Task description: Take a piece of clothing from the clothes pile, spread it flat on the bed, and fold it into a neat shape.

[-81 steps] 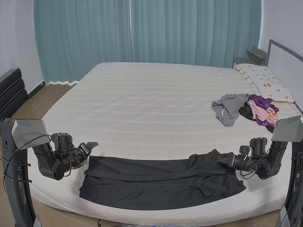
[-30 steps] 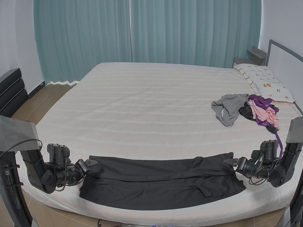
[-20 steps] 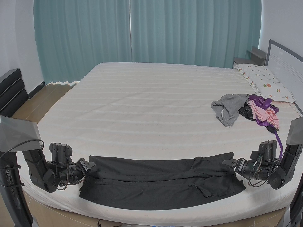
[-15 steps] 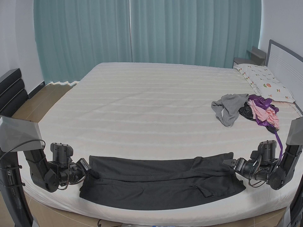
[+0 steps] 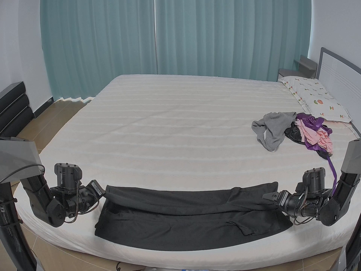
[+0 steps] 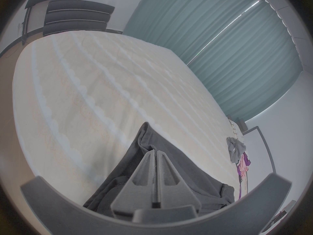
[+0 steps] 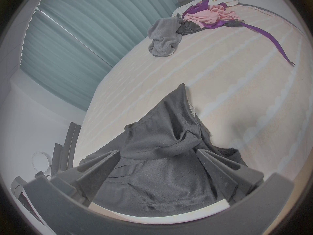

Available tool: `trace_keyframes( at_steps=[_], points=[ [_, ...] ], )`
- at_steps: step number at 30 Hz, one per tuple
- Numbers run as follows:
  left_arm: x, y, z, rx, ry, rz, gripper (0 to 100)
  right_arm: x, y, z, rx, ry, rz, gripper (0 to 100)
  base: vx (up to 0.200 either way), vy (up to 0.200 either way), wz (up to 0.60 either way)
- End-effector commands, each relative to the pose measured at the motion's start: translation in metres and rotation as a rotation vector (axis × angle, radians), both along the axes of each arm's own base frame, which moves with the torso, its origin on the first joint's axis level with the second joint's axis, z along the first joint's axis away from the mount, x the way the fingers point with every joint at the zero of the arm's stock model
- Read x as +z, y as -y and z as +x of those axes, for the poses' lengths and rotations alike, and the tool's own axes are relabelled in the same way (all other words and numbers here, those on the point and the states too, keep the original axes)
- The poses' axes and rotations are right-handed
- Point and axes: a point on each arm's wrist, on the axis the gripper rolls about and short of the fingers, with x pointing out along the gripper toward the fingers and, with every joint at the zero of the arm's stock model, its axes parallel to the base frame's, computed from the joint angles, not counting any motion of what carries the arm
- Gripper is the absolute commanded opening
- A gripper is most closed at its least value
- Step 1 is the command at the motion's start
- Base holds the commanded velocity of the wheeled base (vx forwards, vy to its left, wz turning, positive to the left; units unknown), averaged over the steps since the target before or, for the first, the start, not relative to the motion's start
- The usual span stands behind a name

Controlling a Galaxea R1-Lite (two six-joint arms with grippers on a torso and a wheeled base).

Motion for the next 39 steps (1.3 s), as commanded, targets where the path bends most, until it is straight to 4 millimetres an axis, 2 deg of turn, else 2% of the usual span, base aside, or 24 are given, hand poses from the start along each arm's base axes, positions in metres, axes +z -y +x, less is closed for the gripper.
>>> trace_keyframes(
  at_steps=[1,13,23,24,31,39],
  points=[
    [0.014,0.0,-0.002,0.001,0.048,-0.006,0,0.005,-0.002,0.002,0.005,0.007,0.002,100,0.0,0.0,0.0],
    [0.015,0.001,-0.002,-0.001,0.049,-0.008,0,-0.004,-0.005,0.009,-0.032,-0.081,-0.017,100,0.0,0.0,0.0],
    [0.014,0.001,-0.002,-0.002,0.048,-0.007,0,-0.009,-0.007,0.014,-0.029,-0.077,-0.018,100,0.0,0.0,0.0],
    [0.014,0.001,-0.002,-0.001,0.048,-0.008,0,-0.01,-0.007,0.014,-0.028,-0.082,-0.019,0,0.0,0.0,0.0],
    [0.015,0.0,-0.002,0.001,0.051,-0.007,0,-0.015,-0.011,0.014,-0.012,-0.098,-0.023,0,0.0,0.0,0.0],
    [0.015,0.001,-0.002,0.001,0.05,-0.004,0,-0.007,-0.008,0.015,-0.027,-0.066,-0.019,0,0.0,0.0,0.0]
  ],
)
